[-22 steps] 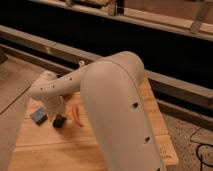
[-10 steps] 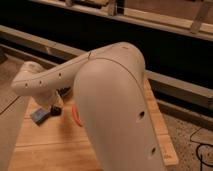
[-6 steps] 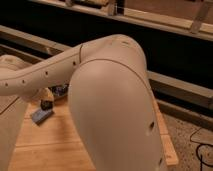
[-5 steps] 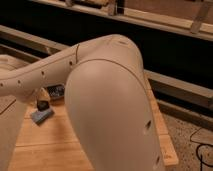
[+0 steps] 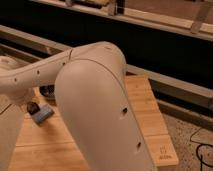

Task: Place the eraser on the white sponge

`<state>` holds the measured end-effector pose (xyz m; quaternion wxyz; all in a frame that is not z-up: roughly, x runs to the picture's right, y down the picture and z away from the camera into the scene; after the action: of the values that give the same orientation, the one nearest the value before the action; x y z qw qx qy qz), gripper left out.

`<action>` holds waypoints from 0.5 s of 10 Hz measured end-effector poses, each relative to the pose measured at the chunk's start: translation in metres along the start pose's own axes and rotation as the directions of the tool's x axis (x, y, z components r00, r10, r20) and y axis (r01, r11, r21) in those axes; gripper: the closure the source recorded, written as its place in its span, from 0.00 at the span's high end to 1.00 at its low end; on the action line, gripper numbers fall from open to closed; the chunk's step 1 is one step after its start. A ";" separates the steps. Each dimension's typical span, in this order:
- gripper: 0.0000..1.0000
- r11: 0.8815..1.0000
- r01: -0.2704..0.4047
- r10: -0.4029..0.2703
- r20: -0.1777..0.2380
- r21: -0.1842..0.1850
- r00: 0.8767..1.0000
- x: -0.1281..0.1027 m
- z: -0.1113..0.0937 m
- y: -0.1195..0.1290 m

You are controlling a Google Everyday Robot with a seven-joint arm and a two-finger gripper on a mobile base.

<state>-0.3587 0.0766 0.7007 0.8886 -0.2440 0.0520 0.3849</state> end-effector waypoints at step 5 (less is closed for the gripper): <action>0.00 1.000 -0.001 0.000 -0.055 -0.026 0.999 0.003 0.027 -0.020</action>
<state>-0.3454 0.0793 0.7312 0.8835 -0.2660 0.0712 0.3789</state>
